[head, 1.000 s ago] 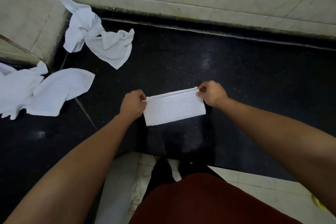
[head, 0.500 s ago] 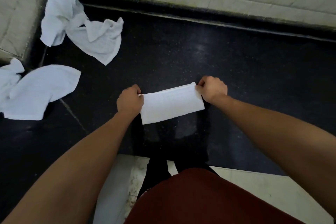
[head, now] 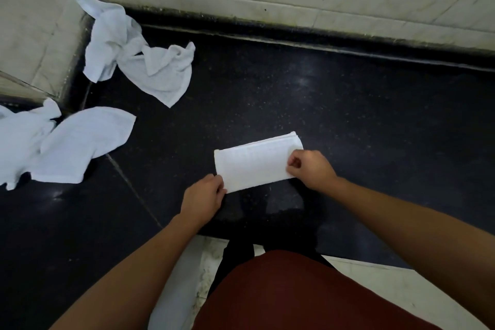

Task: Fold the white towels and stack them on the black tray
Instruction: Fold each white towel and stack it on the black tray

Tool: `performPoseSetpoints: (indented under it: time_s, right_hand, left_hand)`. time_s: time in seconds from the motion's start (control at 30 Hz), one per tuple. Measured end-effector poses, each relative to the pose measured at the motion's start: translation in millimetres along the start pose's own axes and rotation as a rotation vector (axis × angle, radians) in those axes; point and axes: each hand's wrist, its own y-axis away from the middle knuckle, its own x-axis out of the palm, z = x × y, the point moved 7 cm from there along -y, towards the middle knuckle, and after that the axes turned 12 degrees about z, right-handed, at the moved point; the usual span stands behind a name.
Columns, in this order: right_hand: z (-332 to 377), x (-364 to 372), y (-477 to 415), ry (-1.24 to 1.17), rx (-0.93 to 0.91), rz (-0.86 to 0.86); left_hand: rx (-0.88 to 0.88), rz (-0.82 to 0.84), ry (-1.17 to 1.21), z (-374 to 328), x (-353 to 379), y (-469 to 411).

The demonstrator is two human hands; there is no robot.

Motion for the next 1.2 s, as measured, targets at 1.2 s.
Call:
performPoseSetpoints:
  time_s: [1.2]
  right_hand:
    - [141, 42, -19, -0.224, 0.127, 0.176]
  left_hand:
    - [-0.102, -0.053, 0.1, 79, -21, 58]
